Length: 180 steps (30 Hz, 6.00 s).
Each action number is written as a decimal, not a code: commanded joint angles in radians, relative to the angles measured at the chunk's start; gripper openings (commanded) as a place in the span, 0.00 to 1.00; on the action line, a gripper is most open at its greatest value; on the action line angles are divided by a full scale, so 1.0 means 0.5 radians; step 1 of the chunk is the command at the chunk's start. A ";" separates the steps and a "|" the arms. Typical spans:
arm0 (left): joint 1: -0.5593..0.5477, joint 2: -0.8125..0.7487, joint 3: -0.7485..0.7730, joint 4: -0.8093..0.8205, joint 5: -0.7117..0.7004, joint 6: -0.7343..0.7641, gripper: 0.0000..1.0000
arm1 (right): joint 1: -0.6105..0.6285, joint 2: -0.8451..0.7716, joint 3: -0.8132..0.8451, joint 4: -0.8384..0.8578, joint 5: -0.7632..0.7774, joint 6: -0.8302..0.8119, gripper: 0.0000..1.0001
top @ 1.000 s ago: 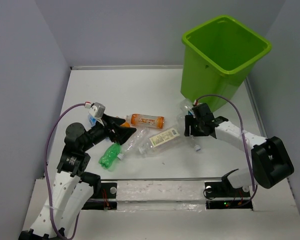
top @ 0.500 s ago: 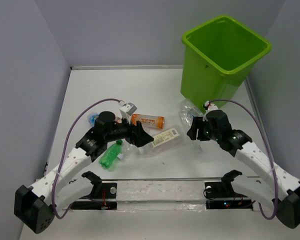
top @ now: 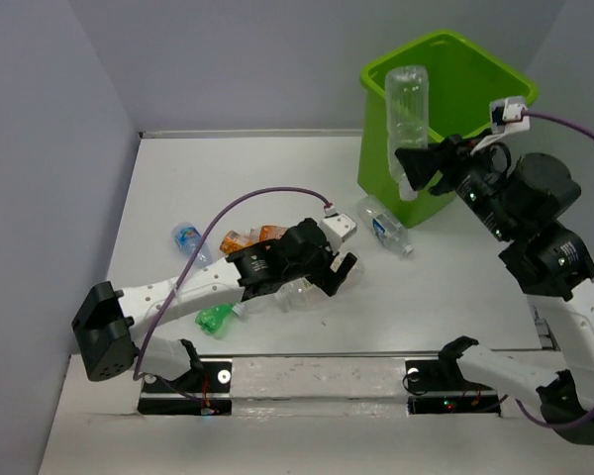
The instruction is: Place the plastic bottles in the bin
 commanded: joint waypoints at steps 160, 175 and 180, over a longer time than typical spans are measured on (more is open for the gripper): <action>0.460 -0.544 -0.068 -0.331 -0.184 -0.177 0.99 | -0.827 1.071 0.580 0.776 0.334 -0.387 0.89; 0.168 0.380 0.310 -0.249 -0.571 0.378 0.99 | -0.827 0.129 -0.352 0.714 -0.709 0.165 0.95; 0.174 0.496 0.242 -0.099 -0.500 0.684 0.99 | -0.827 -0.321 -0.922 0.761 -0.878 0.282 0.95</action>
